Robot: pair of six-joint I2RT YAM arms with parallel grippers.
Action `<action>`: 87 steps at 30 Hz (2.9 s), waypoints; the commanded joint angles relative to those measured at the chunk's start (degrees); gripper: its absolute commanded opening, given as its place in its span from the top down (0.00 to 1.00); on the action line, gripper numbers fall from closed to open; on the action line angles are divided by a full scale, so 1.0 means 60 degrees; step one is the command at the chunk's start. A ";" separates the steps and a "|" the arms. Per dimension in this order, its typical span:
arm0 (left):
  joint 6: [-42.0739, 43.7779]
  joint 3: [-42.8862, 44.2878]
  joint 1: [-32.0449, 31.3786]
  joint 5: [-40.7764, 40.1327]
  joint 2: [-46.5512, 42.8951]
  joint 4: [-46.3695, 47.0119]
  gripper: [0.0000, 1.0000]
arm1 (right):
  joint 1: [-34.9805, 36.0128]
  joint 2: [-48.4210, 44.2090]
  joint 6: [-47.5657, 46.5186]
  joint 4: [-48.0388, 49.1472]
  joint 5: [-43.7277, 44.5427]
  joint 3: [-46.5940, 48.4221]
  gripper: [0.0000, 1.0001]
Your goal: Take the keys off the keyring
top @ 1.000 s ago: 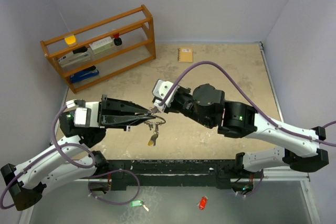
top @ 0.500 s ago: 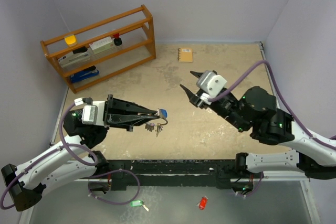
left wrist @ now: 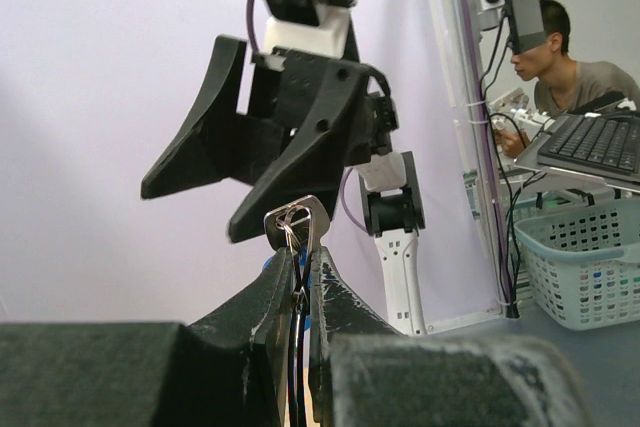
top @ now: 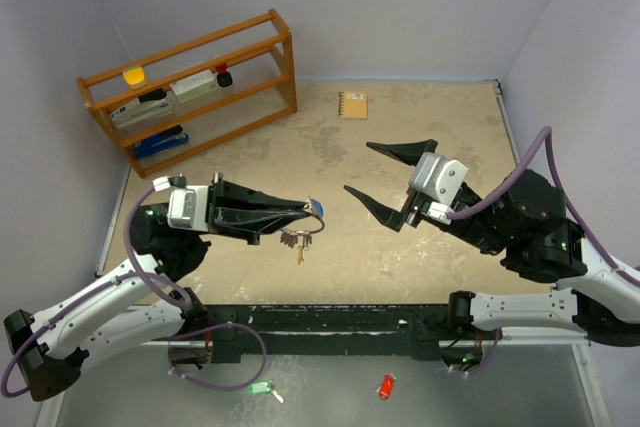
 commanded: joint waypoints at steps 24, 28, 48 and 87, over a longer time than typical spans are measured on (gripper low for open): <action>0.0551 0.0567 -0.0016 -0.1410 -0.0004 -0.0856 1.00 | 0.0024 0.0845 -0.0077 0.0340 -0.0673 0.0332 0.41; 0.0455 0.0563 -0.0016 -0.1291 0.0053 -0.0786 1.00 | 0.0020 0.0882 -0.0173 0.0435 -0.0475 0.0264 0.44; 0.0020 0.0611 -0.0015 -0.1066 0.0221 -0.0363 1.00 | 0.0021 0.0763 -0.0494 0.0856 0.0137 -0.0063 0.73; -0.0863 0.0664 -0.0016 -0.0949 0.0787 0.0789 1.00 | 0.0020 0.0827 -0.0017 0.1559 -0.0947 -0.0469 0.62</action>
